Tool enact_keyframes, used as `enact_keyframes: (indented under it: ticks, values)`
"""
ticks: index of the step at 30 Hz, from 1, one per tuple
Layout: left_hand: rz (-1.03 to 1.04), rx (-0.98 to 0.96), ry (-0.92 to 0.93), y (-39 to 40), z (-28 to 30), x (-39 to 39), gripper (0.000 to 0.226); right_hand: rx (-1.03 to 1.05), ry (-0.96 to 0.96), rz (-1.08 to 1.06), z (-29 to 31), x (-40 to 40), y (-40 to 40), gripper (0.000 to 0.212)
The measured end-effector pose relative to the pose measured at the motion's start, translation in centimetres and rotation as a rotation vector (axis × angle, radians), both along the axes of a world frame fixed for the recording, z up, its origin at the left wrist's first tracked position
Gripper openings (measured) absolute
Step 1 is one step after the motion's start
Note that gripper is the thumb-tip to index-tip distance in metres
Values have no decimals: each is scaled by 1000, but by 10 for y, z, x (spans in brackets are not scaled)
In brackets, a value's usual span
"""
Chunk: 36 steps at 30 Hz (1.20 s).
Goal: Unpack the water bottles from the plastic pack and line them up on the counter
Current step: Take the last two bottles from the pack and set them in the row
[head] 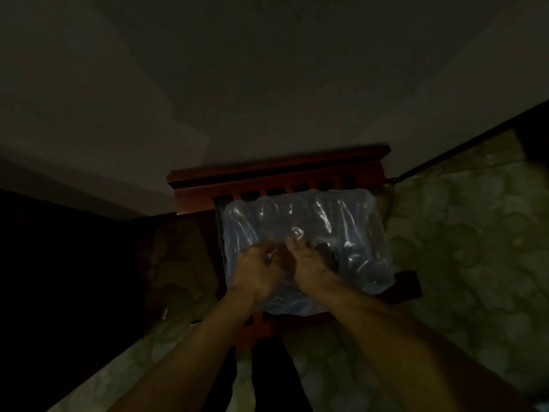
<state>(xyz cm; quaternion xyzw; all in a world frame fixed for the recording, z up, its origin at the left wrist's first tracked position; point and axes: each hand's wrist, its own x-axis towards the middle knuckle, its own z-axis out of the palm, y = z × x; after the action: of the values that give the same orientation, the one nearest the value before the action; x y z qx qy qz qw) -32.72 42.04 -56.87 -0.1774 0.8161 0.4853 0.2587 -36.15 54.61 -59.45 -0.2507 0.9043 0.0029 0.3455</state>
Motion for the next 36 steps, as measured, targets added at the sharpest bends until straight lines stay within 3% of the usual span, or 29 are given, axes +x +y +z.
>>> enact_keyframes:
  ticks: [2,6,16,18,20,23,25,28,31,36]
  values:
    - [3,-9,-12,1,3,0,29,118,68,49,3,6,2,47]
    - [53,60,-84,-1,18,2,33,164,165,92,30,24,20,46]
    - [157,176,-245,-25,57,24,29,73,286,69,155,30,6,63]
    - [198,267,-275,-31,72,21,28,68,307,24,189,19,-6,66]
    - [260,394,-290,-32,92,17,40,27,375,-2,219,16,-16,65]
    - [366,727,-318,-32,134,12,60,-58,491,35,256,22,-31,61]
    - [406,970,-274,-37,161,7,53,-104,576,97,274,32,-44,62]
    - [399,1117,-167,-55,198,5,43,-130,698,195,288,54,-61,73]
    - [413,1106,-65,-76,229,14,32,-213,820,213,299,75,-70,75]
    - [440,1072,36,-99,268,42,28,-577,893,139,310,104,-85,63]
